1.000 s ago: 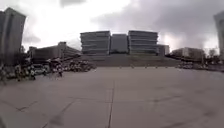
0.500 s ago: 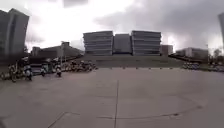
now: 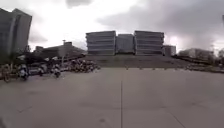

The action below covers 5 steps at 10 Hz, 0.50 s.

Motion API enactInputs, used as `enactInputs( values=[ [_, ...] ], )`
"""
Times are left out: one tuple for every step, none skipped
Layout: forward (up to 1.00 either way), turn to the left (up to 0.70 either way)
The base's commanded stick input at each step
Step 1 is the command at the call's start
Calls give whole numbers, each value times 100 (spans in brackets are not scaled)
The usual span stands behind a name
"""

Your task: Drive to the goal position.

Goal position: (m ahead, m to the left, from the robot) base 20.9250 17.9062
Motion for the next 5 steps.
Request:
enactInputs(
  values=[
    [100, 7],
    [100, 7],
    [100, 7],
    [100, 7],
    [100, 7]
  ],
)
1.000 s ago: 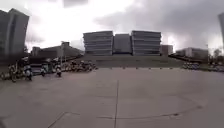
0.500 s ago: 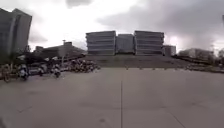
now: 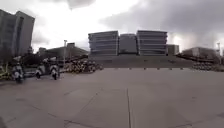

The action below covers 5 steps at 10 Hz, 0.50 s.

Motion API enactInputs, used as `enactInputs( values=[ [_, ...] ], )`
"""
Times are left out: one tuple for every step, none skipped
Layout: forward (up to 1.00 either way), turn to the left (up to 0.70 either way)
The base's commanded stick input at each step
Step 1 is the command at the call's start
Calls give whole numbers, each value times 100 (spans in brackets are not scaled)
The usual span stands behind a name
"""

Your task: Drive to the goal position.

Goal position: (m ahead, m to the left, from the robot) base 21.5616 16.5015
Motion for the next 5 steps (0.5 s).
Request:
enactInputs(
  values=[
    [100, 7],
    [100, 7],
    [100, 7],
    [100, 7],
    [100, 7]
  ],
)
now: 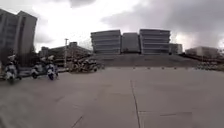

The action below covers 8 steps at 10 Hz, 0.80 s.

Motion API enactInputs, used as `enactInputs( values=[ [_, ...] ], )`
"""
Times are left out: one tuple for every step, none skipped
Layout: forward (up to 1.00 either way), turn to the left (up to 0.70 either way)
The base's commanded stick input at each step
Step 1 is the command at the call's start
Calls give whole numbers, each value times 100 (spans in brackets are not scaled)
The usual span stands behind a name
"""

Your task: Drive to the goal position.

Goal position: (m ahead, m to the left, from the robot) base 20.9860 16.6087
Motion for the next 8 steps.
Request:
enactInputs(
  values=[
    [100, 7],
    [100, 7],
    [100, 5],
    [100, 3],
    [100, 2],
    [100, 1],
    [100, 0],
    [100, 0]
  ],
)
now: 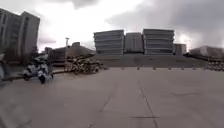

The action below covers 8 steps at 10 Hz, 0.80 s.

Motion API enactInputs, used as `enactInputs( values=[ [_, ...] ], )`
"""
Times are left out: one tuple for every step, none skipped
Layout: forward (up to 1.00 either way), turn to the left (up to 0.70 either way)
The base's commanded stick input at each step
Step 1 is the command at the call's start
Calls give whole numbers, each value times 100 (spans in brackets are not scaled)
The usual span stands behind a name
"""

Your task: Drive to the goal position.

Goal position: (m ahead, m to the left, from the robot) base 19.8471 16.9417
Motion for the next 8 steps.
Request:
enactInputs(
  values=[
    [100, 0],
    [100, 0],
    [100, 0],
    [100, 0],
    [100, 0],
    [100, 0],
    [100, 0],
    [100, -2]
  ],
)
